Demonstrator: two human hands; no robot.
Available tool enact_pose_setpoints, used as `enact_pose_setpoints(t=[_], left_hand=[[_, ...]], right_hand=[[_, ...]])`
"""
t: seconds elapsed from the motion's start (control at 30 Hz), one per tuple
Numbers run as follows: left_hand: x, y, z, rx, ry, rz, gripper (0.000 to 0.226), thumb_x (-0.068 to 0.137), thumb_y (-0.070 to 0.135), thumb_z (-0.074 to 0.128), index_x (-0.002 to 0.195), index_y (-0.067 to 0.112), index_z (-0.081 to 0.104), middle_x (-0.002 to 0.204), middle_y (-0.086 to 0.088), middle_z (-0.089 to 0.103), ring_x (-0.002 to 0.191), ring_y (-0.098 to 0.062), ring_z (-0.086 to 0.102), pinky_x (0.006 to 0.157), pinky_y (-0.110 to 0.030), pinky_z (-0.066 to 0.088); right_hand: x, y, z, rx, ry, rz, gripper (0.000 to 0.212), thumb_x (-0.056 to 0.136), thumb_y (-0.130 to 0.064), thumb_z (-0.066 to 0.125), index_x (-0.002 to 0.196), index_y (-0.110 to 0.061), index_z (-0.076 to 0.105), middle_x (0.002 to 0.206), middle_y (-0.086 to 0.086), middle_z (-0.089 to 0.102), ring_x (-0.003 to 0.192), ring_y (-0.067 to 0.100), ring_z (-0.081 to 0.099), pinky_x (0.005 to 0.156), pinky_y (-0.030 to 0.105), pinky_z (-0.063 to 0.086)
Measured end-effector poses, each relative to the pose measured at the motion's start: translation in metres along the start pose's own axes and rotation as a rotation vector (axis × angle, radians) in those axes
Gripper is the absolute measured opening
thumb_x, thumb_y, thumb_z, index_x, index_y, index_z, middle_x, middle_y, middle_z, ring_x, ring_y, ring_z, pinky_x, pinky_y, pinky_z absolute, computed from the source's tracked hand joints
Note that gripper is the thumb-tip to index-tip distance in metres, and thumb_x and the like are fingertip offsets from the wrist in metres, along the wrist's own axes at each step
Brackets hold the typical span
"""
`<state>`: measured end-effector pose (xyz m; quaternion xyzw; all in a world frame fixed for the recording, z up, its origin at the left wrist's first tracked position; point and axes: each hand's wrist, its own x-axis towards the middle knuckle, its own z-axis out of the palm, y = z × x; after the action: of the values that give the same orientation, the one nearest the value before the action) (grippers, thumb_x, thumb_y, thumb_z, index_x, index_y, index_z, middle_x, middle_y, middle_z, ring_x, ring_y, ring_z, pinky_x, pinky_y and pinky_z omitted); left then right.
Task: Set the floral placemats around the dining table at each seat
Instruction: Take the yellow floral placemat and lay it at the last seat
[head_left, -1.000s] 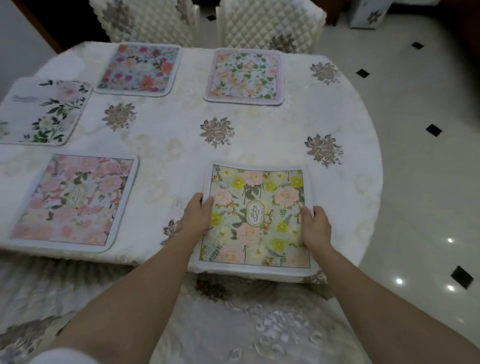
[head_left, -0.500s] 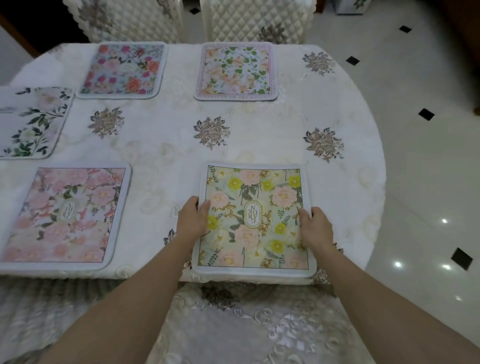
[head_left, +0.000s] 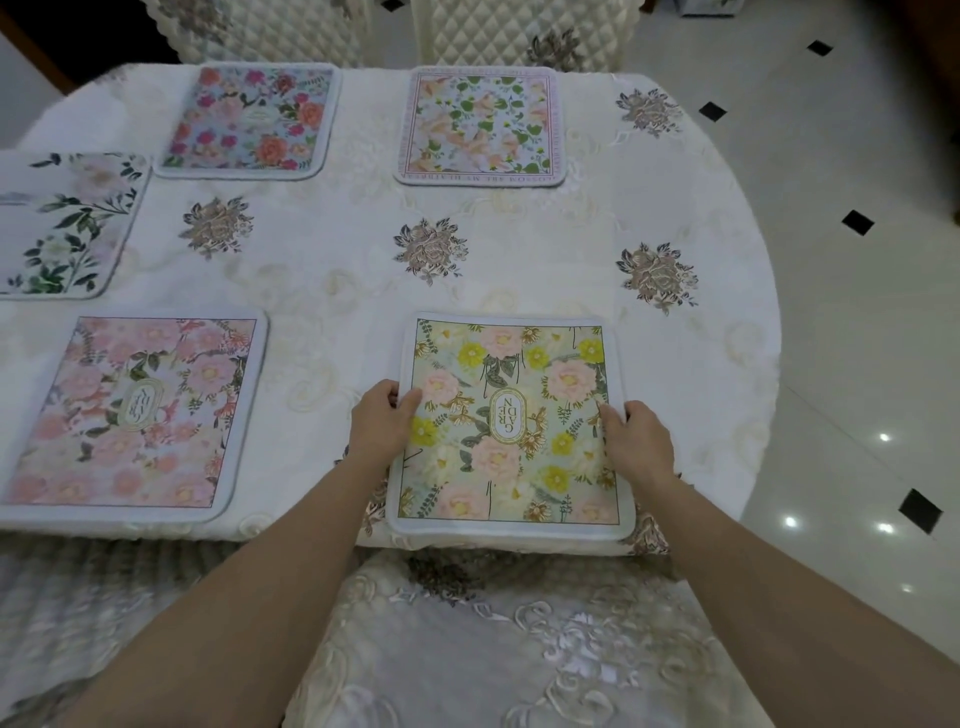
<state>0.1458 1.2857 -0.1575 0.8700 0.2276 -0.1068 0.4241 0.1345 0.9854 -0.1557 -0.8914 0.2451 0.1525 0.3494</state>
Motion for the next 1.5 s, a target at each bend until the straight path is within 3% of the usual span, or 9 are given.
enact_pose_setpoints(t=[0.17, 0.33, 0.5, 0.67, 0.77, 0.87, 0.97, 1.23, 1.5], left_hand=[[-0.002, 0.003, -0.002, 0.016, 0.012, -0.011, 0.029, 0.096, 0.034, 0.057, 0.084, 0.008, 0.053, 0.075, 0.002, 0.051, 0.07, -0.016, 0.047, 0.06, -0.03, 0.036], [-0.003, 0.003, -0.004, 0.001, 0.023, -0.015, 0.028, 0.095, 0.034, 0.059, 0.092, 0.006, 0.058, 0.085, -0.001, 0.057, 0.081, -0.019, 0.053, 0.073, -0.029, 0.038], [-0.002, -0.001, -0.007, 0.073, 0.082, 0.067, 0.025, 0.094, 0.026, 0.061, 0.112, 0.01, 0.056, 0.097, -0.002, 0.061, 0.092, -0.02, 0.058, 0.078, -0.029, 0.041], [-0.012, 0.004, 0.013, 0.513, 0.205, 0.379, 0.036, 0.094, 0.023, 0.054, 0.129, 0.013, 0.052, 0.13, -0.012, 0.05, 0.119, -0.031, 0.046, 0.092, -0.045, 0.044], [-0.021, 0.013, 0.04, 0.632, 0.091, 0.576, 0.045, 0.098, 0.031, 0.045, 0.141, 0.018, 0.04, 0.152, -0.006, 0.034, 0.139, -0.024, 0.032, 0.111, -0.046, 0.03], [-0.022, 0.013, 0.068, 0.738, -0.02, 0.596, 0.056, 0.101, 0.04, 0.033, 0.153, 0.022, 0.025, 0.163, 0.0, 0.018, 0.149, -0.02, 0.015, 0.12, -0.047, 0.015], [-0.022, 0.008, 0.081, 0.773, -0.053, 0.6, 0.057, 0.103, 0.042, 0.02, 0.156, 0.024, 0.011, 0.165, 0.003, 0.003, 0.152, -0.017, 0.001, 0.122, -0.049, 0.009], [-0.017, 0.002, 0.081, 0.812, -0.017, 0.623, 0.059, 0.102, 0.045, 0.019, 0.157, 0.028, 0.006, 0.165, 0.005, -0.001, 0.151, -0.013, -0.004, 0.122, -0.047, 0.007], [-0.017, 0.0, 0.077, 0.814, -0.027, 0.608, 0.062, 0.101, 0.05, 0.019, 0.157, 0.027, 0.002, 0.165, 0.004, -0.003, 0.151, -0.013, -0.006, 0.122, -0.047, 0.009]], right_hand=[[-0.001, -0.002, -0.001, -0.004, -0.009, 0.001, 0.036, 0.101, -0.041, 0.042, 0.077, -0.014, 0.043, 0.072, 0.002, 0.05, 0.064, 0.02, 0.048, 0.052, 0.032, 0.031], [0.005, -0.001, -0.003, -0.019, -0.027, 0.013, 0.044, 0.099, -0.041, 0.046, 0.089, 0.0, 0.057, 0.086, 0.018, 0.065, 0.067, 0.024, 0.052, 0.053, 0.029, 0.035], [0.0, -0.001, -0.009, -0.111, 0.044, 0.015, 0.035, 0.093, -0.042, 0.057, 0.105, -0.009, 0.053, 0.103, 0.007, 0.057, 0.088, 0.024, 0.053, 0.067, 0.033, 0.041], [-0.011, -0.01, 0.014, -0.378, 0.286, -0.369, 0.03, 0.085, -0.018, 0.061, 0.111, -0.005, 0.057, 0.108, 0.015, 0.054, 0.094, 0.031, 0.051, 0.071, 0.038, 0.045], [-0.017, -0.028, 0.043, -0.419, 0.254, -0.591, 0.033, 0.088, -0.017, 0.057, 0.119, -0.006, 0.057, 0.122, 0.015, 0.056, 0.106, 0.03, 0.054, 0.085, 0.041, 0.05], [-0.02, -0.041, 0.073, -0.425, 0.165, -0.694, 0.045, 0.094, -0.021, 0.05, 0.136, -0.007, 0.048, 0.145, 0.016, 0.045, 0.134, 0.032, 0.041, 0.11, 0.046, 0.038], [-0.018, -0.042, 0.089, -0.484, 0.067, -0.681, 0.054, 0.101, -0.028, 0.035, 0.153, -0.012, 0.027, 0.161, 0.009, 0.022, 0.15, 0.025, 0.017, 0.121, 0.044, 0.018], [-0.006, -0.025, 0.08, -0.637, 0.062, -0.752, 0.062, 0.103, -0.043, 0.02, 0.156, -0.014, 0.013, 0.165, 0.006, 0.007, 0.152, 0.019, 0.002, 0.122, 0.042, 0.011], [-0.004, -0.019, 0.072, -0.618, 0.066, -0.727, 0.071, 0.1, -0.051, 0.025, 0.156, -0.01, 0.013, 0.164, 0.007, 0.007, 0.152, 0.017, 0.0, 0.122, 0.043, 0.011]])
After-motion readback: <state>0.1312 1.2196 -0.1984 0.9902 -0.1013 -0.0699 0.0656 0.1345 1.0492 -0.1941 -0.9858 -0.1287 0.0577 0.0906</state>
